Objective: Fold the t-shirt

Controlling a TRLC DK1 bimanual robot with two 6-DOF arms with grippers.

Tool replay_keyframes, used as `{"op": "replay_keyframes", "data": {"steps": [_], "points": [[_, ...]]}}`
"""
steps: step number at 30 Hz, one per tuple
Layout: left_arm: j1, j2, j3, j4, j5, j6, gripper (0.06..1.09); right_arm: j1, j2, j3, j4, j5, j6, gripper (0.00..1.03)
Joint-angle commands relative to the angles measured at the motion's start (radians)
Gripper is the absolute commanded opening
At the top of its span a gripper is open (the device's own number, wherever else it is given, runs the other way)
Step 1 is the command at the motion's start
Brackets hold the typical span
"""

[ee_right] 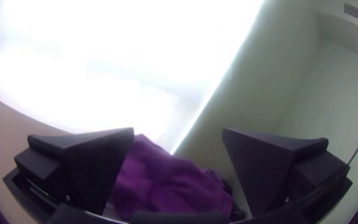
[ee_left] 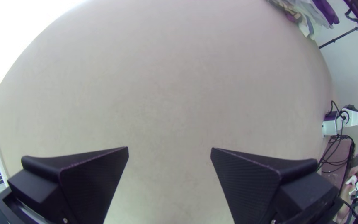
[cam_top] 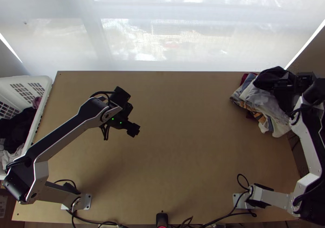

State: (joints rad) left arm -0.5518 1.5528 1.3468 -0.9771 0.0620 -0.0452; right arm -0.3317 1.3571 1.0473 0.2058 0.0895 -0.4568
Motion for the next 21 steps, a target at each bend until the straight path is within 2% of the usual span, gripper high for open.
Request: {"op": "replay_keyframes", "data": {"steps": [1,7,21], "points": [[-0.008,-0.002,0.018,-0.002,0.001,-0.008,1.02,0.013,0.142,0.218,-0.055,-0.008,0.075,0.99],[0.006,-0.011,0.017,-0.015,0.001,-0.01,1.02,-0.001,0.313,0.237,-0.046,-0.008,0.125,0.98],[0.018,-0.014,-0.021,-0.017,0.001,-0.015,1.02,-0.067,0.47,-0.027,0.069,-0.01,0.129,0.99]]}}
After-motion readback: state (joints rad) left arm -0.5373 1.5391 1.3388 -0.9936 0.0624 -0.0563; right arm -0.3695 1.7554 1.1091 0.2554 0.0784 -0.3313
